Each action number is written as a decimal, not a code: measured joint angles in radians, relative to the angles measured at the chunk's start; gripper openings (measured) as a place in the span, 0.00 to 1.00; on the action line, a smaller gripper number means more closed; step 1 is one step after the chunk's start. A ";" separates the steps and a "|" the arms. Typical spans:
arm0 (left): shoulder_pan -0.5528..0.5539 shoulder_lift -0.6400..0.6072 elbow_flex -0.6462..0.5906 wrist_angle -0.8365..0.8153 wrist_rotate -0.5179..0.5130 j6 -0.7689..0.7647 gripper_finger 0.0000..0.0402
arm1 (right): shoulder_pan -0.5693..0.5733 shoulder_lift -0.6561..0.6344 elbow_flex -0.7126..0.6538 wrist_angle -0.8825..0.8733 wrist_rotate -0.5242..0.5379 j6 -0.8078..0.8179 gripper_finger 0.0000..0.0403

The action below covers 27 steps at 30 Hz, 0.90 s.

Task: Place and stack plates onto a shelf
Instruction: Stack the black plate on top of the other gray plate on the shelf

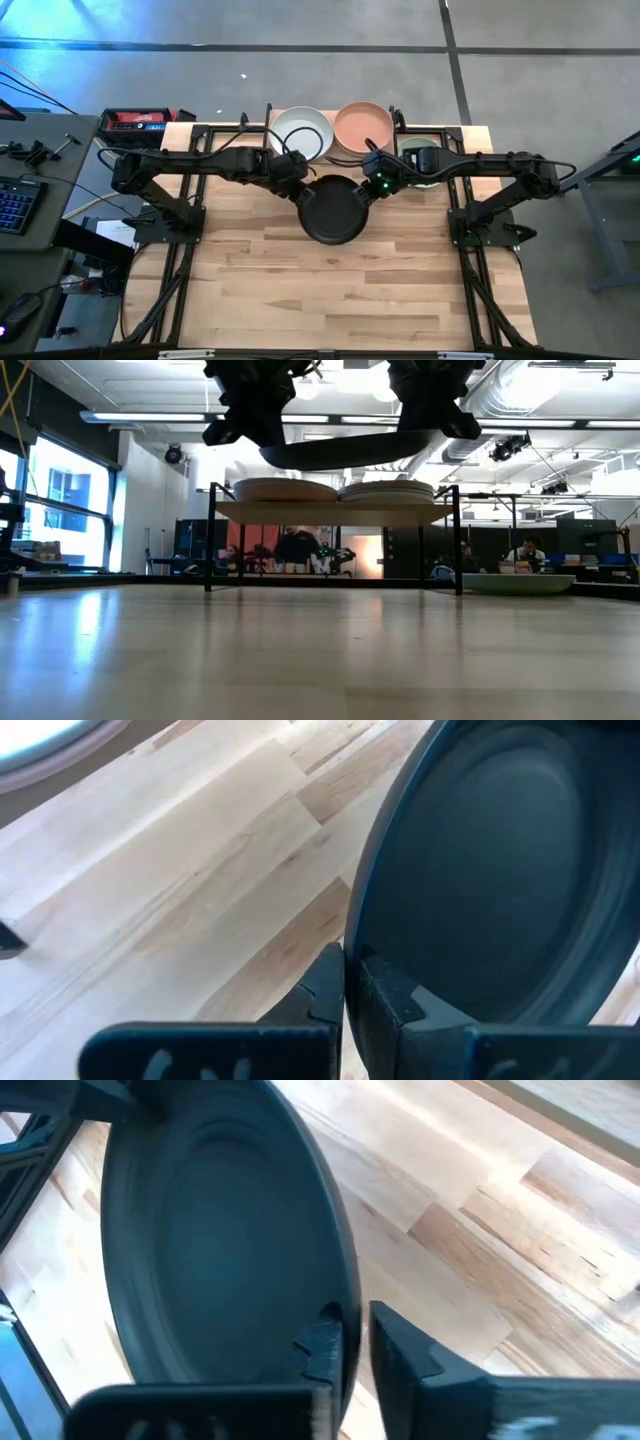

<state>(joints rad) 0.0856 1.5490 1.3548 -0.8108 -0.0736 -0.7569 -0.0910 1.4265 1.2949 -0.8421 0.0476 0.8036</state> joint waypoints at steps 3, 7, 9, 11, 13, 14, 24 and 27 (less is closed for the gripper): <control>0.000 0.000 0.000 -0.006 -0.001 0.010 0.01 | 0.000 0.000 0.000 0.002 0.006 0.000 0.12; 0.000 0.000 0.000 -0.035 0.000 0.015 0.00 | -0.002 0.000 0.000 0.036 0.024 -0.001 0.23; 0.006 0.000 0.000 -0.061 0.005 0.032 0.00 | -0.012 0.000 0.000 0.057 0.014 -0.018 0.27; 0.013 0.000 0.000 -0.081 0.010 0.042 0.00 | -0.031 -0.004 0.000 0.070 -0.006 -0.029 0.31; 0.022 0.000 0.001 -0.083 0.029 0.045 0.00 | -0.055 -0.013 0.000 0.071 -0.032 -0.037 0.33; 0.026 0.000 0.004 -0.090 0.038 0.054 0.00 | -0.067 -0.019 0.000 0.070 -0.043 -0.044 0.34; 0.107 -0.001 0.079 -0.160 0.041 0.106 0.00 | -0.176 -0.101 0.000 0.071 -0.057 -0.138 0.35; 0.161 -0.001 0.114 -0.179 0.039 0.136 0.00 | -0.200 -0.111 0.000 0.083 -0.057 -0.204 0.35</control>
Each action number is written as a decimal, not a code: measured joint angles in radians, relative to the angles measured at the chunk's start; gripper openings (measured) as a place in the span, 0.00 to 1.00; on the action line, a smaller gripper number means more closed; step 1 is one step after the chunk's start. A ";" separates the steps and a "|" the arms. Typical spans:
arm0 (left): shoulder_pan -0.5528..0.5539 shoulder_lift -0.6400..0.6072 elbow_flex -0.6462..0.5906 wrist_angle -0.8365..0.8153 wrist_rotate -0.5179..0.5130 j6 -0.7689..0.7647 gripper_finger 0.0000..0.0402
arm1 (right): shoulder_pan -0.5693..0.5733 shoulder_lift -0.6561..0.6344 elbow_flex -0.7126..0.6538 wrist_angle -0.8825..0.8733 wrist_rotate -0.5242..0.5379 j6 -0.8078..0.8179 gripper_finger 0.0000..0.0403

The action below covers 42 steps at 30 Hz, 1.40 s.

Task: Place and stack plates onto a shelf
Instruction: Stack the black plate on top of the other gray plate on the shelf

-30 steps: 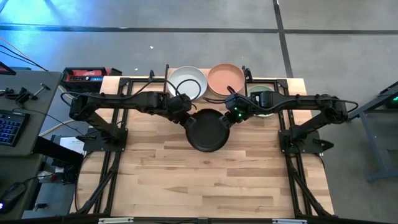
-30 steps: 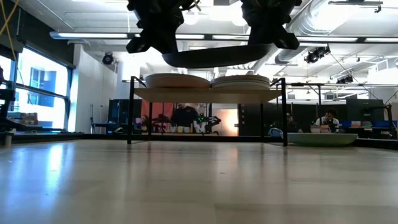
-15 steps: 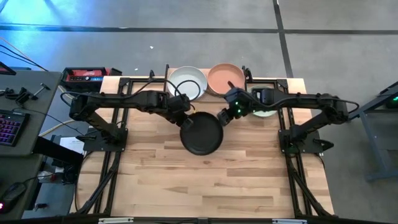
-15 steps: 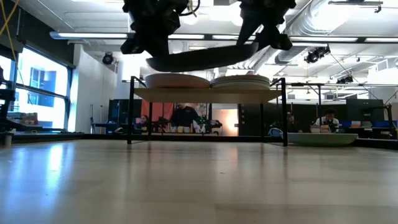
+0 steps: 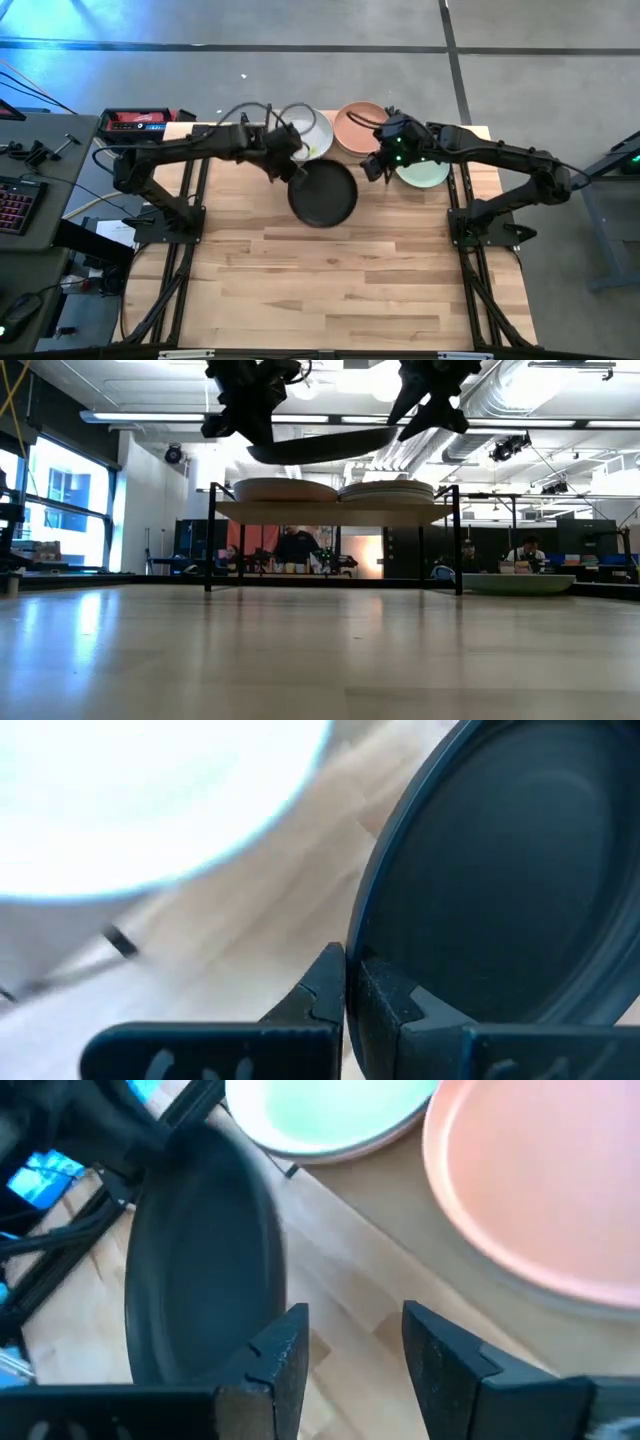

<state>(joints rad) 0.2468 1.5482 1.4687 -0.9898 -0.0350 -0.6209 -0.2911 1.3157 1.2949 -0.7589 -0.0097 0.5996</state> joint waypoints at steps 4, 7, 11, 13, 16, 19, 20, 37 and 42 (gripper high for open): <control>0.085 0.000 0.048 -0.006 -0.001 0.019 0.00 | -0.027 -0.006 0.000 0.021 0.000 -0.090 0.35; 0.153 0.000 0.089 -0.032 -0.001 0.024 0.00 | -0.046 -0.006 0.000 0.026 -0.002 -0.132 0.35; 0.247 0.000 0.138 -0.078 -0.003 0.031 0.00 | -0.067 -0.006 0.000 0.025 -0.002 -0.168 0.35; 0.293 0.000 0.164 -0.091 -0.002 0.031 0.00 | -0.075 -0.006 0.000 0.024 -0.002 -0.183 0.35; 0.364 -0.001 0.186 -0.115 -0.001 0.031 0.00 | -0.083 -0.006 0.000 0.024 -0.002 -0.198 0.35; 0.430 -0.001 0.193 -0.114 0.019 0.023 0.00 | -0.083 -0.006 0.000 0.023 -0.002 -0.217 0.35; 0.454 -0.001 0.193 -0.115 0.035 0.022 0.00 | -0.083 -0.006 0.000 0.023 -0.002 -0.224 0.35; 0.571 0.063 0.193 -0.178 0.181 0.031 0.00 | -0.083 -0.006 0.000 0.017 -0.002 -0.242 0.35; 0.562 0.092 0.193 -0.178 0.180 0.037 0.00 | -0.083 -0.006 0.000 0.015 -0.002 -0.239 0.35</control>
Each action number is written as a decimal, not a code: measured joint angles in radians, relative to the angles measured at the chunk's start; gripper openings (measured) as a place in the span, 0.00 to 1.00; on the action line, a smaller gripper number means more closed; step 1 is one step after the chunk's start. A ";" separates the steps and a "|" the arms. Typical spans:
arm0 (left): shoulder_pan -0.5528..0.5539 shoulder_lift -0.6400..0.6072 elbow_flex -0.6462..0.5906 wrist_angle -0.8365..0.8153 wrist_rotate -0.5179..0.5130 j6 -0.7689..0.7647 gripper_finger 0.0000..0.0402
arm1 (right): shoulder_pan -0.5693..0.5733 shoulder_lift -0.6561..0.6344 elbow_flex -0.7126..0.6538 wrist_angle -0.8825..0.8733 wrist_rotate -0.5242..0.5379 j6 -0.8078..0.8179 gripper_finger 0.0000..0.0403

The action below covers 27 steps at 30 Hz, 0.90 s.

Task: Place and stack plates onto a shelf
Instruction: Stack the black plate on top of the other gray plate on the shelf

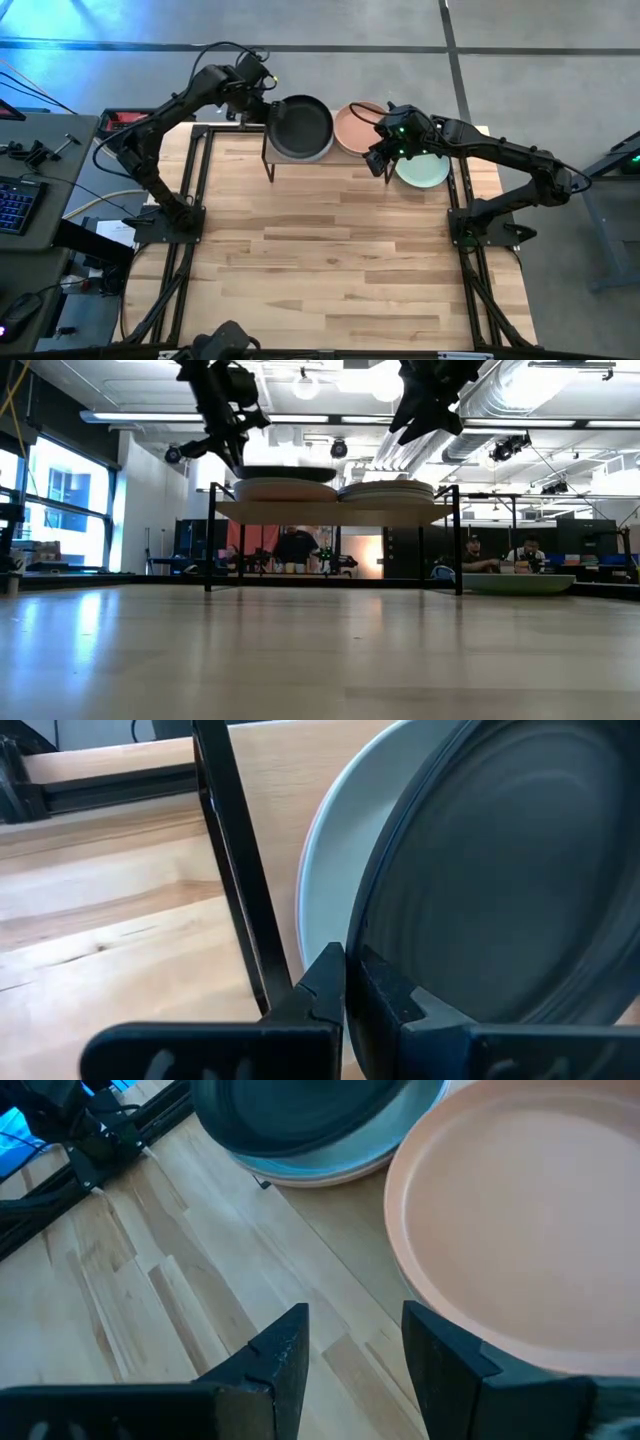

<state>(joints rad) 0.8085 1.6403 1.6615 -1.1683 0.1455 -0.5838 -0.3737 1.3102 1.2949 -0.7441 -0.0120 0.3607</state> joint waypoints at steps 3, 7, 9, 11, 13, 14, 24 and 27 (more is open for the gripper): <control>-0.003 0.010 0.000 0.001 -0.007 0.002 0.00 | 0.000 0.000 0.000 -0.001 0.000 0.005 0.35; -0.005 0.019 0.000 -0.001 -0.008 -0.006 0.00 | 0.000 0.000 0.000 -0.014 0.000 0.007 0.35; -0.009 0.021 0.000 0.002 -0.007 -0.006 0.00 | 0.000 0.000 0.000 -0.022 0.000 0.008 0.35; -0.010 0.024 0.000 0.002 -0.008 -0.006 0.00 | 0.000 0.000 0.000 -0.026 0.000 0.008 0.35; -0.010 0.024 0.000 0.005 -0.008 -0.006 0.00 | 0.000 0.000 0.000 -0.026 0.000 0.008 0.35; -0.010 0.024 0.000 0.006 -0.008 -0.007 0.00 | 0.000 0.000 0.000 -0.026 0.000 0.008 0.35; -0.012 0.055 0.000 0.005 -0.007 -0.010 0.00 | 0.000 0.000 0.000 -0.026 0.000 0.005 0.35; -0.011 0.065 0.000 0.007 -0.009 -0.008 0.00 | 0.000 0.000 0.000 -0.026 0.000 0.005 0.35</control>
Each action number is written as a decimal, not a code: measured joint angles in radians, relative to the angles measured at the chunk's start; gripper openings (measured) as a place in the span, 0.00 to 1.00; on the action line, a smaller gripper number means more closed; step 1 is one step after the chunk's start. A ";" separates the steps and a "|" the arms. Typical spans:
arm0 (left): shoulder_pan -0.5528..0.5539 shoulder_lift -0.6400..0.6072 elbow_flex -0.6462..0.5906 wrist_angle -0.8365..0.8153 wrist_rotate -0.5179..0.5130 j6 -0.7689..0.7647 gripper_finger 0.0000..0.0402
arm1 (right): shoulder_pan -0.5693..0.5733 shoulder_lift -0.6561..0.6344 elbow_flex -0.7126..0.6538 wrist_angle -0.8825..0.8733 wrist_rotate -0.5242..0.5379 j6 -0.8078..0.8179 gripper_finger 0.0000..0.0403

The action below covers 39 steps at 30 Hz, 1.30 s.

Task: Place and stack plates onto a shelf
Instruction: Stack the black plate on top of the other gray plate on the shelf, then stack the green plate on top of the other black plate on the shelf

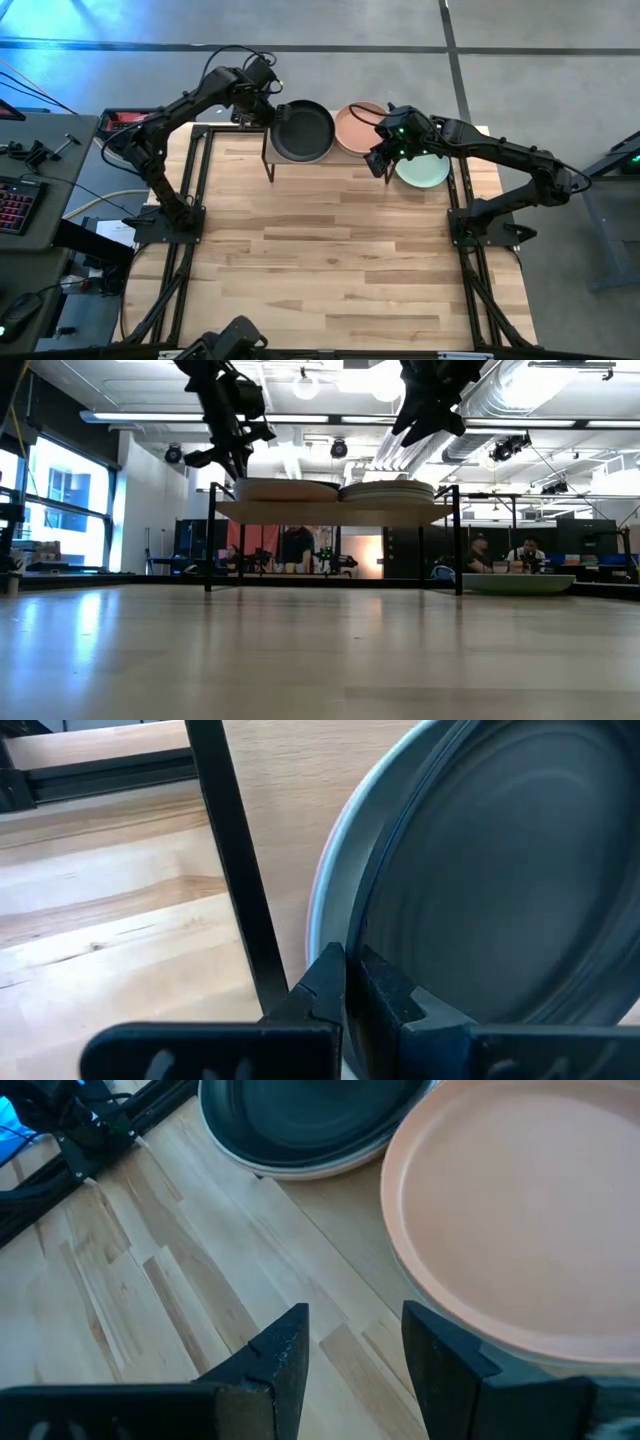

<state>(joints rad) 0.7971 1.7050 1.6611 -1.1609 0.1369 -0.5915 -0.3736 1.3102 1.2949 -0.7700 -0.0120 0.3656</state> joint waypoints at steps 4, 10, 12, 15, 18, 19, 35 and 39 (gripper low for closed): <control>0.000 0.001 0.000 0.001 0.000 0.000 0.00 | 0.000 0.000 0.000 -0.001 0.000 0.000 0.35; 0.000 0.001 0.000 0.000 0.000 -0.006 0.00 | 0.000 0.000 0.000 -0.003 0.000 0.000 0.35; 0.000 0.001 0.000 0.000 0.000 -0.006 0.01 | 0.000 0.000 0.000 -0.003 0.000 0.000 0.35; 0.000 0.001 0.000 -0.001 0.015 -0.006 0.04 | 0.000 0.000 0.000 -0.003 0.000 0.000 0.35; 0.003 0.001 0.000 -0.004 0.041 -0.006 0.09 | 0.000 0.000 0.000 -0.003 0.000 0.000 0.35; 0.005 0.001 0.000 -0.004 0.055 -0.006 0.11 | 0.000 0.000 0.000 -0.003 0.000 0.000 0.35; 0.035 -0.003 0.032 -0.072 0.072 0.005 0.19 | 0.000 0.000 0.000 -0.004 0.000 -0.007 0.35; 0.044 -0.003 0.033 -0.073 0.073 0.025 0.19 | 0.000 0.000 0.000 -0.004 0.000 -0.006 0.35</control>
<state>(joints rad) 0.8415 1.7020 1.6938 -1.2341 0.2096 -0.5666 -0.3735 1.3102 1.2949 -0.7738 -0.0118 0.3599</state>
